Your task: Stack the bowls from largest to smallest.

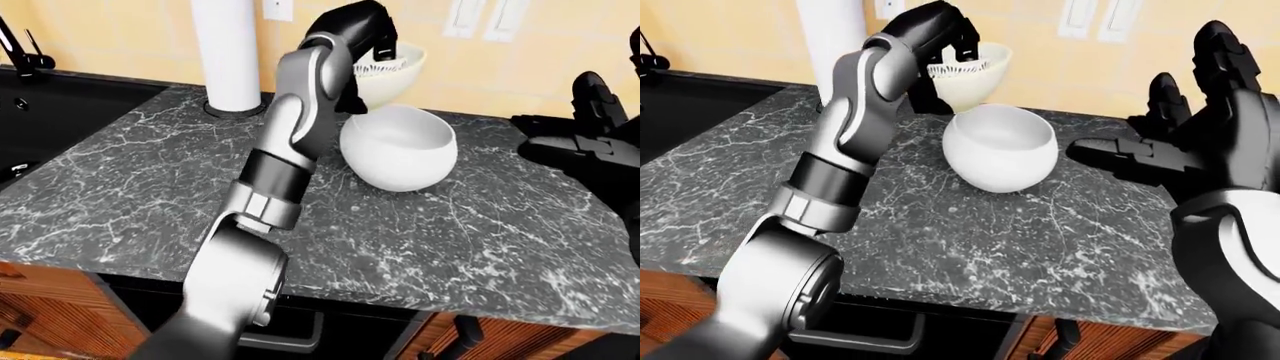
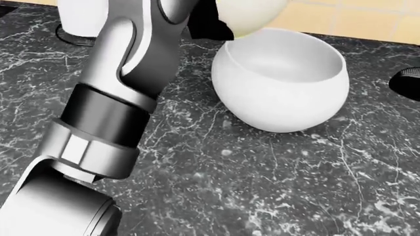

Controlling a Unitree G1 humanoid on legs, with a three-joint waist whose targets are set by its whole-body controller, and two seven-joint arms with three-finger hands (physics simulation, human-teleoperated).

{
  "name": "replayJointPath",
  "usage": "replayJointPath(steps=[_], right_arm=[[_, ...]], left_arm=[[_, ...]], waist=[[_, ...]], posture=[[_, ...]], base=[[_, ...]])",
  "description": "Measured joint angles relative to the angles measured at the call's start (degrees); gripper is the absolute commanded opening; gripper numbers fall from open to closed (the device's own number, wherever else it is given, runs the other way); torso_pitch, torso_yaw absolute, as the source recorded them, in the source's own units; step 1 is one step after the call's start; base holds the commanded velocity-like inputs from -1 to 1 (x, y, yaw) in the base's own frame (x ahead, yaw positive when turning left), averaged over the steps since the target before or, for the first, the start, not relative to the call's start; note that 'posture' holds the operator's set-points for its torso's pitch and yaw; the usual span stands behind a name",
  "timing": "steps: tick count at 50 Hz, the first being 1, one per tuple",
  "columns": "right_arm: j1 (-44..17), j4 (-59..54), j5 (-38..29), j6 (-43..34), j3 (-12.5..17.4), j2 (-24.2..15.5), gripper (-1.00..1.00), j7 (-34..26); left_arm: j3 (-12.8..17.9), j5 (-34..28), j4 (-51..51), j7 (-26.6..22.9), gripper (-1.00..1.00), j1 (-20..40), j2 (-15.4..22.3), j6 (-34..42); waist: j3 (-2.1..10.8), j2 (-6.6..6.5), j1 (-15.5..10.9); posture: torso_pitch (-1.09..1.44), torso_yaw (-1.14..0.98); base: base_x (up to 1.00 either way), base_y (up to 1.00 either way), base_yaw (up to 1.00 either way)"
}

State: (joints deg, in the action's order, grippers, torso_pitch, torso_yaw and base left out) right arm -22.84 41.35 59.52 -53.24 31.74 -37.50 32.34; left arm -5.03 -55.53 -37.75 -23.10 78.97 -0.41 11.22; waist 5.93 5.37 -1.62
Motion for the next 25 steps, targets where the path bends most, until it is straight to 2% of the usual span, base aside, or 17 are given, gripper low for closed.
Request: replayJointPath(steps=[5,13,25], right_arm=[[0.6,0.5,0.0,-0.1,0.8,0.1,1.00,-0.3],[1.6,0.2,-2.1,0.3,0.3,1.5,1.00,-2.0],[4.9,1.1,-5.3,0.9,2.3,4.0,1.00,-5.6]], left_arm=[[-1.0,-1.4,-2.4,1.7,-1.00,0.7,-2.3,0.3],[-1.6,-3.2,-7.4,6.0,-1.00,1.8,-5.0,-0.2],[-2.3,-4.6,-13.9,10.9,-1.00,3.6,-9.9,-0.6]], waist=[[0.05,0.21,0.0],[0.29,0.34,0.1],[0.70,0.73,0.1]], posture=[[-0.23,0.00],[-0.23,0.00],[-0.23,0.00]], base=[[0.00,0.00,0.00],[0.00,0.00,0.00],[0.00,0.00,0.00]])
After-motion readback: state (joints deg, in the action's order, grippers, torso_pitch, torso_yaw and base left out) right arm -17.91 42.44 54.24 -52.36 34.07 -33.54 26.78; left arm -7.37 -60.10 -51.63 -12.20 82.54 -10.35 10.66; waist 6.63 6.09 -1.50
